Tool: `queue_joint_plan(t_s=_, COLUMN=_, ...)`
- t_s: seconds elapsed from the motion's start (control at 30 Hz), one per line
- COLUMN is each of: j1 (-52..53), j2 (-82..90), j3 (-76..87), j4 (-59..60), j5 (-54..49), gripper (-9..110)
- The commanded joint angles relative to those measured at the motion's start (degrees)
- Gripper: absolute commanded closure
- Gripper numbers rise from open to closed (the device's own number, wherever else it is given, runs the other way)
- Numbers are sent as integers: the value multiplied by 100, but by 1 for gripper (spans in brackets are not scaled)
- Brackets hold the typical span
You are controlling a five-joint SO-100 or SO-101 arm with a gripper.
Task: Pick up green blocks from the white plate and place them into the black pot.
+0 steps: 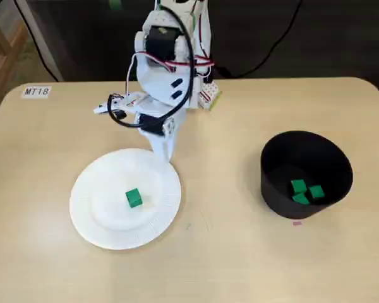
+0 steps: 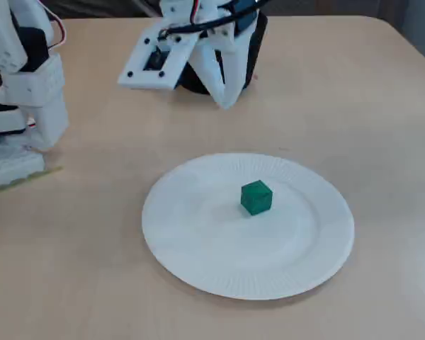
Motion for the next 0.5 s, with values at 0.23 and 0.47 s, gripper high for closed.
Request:
queue_joint_plan(t_s=0.23, j1=536, j2=-1468, j3=-1608, j4=659, j5=1723, gripper=104)
queue_joint_plan(t_s=0.47, j1=686, j2=-2065, j3=-2057, j4=923, j5=1969, gripper=104)
